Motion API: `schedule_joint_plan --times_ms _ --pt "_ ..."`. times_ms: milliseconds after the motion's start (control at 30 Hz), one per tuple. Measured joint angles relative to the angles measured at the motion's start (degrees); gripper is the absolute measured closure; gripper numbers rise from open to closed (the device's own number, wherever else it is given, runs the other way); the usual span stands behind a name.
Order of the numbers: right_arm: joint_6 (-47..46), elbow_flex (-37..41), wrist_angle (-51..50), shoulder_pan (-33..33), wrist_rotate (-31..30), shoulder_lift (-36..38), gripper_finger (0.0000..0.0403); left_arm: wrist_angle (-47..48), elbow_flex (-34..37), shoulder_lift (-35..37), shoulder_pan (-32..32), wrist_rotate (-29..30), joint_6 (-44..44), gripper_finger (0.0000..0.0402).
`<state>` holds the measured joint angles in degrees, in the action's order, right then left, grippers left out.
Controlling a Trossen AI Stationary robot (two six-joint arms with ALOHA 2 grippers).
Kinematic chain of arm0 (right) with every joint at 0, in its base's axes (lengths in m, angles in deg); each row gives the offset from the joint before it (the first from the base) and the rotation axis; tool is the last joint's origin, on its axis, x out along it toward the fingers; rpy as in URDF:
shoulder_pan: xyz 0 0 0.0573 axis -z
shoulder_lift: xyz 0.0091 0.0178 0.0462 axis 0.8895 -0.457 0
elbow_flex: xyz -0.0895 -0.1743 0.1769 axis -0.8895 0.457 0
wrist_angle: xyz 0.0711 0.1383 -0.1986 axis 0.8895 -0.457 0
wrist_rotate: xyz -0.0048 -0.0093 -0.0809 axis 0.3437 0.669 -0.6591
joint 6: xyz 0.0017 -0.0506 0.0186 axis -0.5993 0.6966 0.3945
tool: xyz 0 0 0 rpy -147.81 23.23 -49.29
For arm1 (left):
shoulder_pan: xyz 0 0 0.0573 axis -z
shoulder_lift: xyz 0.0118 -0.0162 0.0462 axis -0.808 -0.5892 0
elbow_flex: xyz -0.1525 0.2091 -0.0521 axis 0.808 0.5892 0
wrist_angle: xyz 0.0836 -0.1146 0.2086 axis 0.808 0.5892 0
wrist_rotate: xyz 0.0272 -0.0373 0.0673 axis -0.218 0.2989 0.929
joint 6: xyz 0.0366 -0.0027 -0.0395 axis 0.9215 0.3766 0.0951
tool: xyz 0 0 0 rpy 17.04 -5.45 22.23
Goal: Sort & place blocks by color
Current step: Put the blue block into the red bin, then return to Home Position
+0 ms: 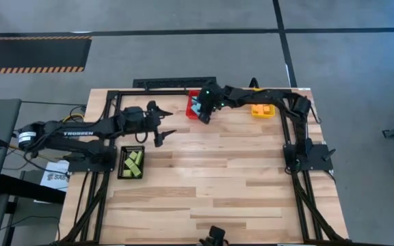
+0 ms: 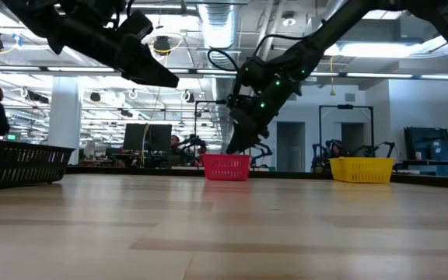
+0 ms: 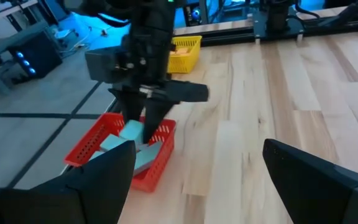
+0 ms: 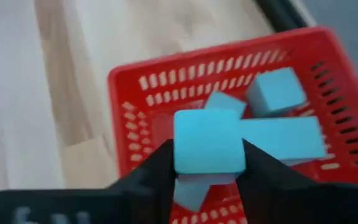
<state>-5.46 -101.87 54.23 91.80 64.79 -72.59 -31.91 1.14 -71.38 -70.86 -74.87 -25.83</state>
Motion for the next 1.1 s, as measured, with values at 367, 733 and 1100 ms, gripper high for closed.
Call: schedule_joint_plan --times_ms 367,733,1100 --pt "-0.5 -0.1 -3.5 1.3 -0.2 3.9 0.0055 0.0 0.0 0.0 -2.7 -1.3 0.8 0.0061" --pt "-0.7 3.1 -20.2 -0.4 -0.3 21.6 0.0051 1.9 0.0 4.1 -2.7 -1.0 -0.7 0.0061" --pt "-8.4 39.6 13.1 -3.8 -0.4 48.5 0.0085 -10.1 12.7 16.2 -5.2 -3.0 -5.9 0.0061"
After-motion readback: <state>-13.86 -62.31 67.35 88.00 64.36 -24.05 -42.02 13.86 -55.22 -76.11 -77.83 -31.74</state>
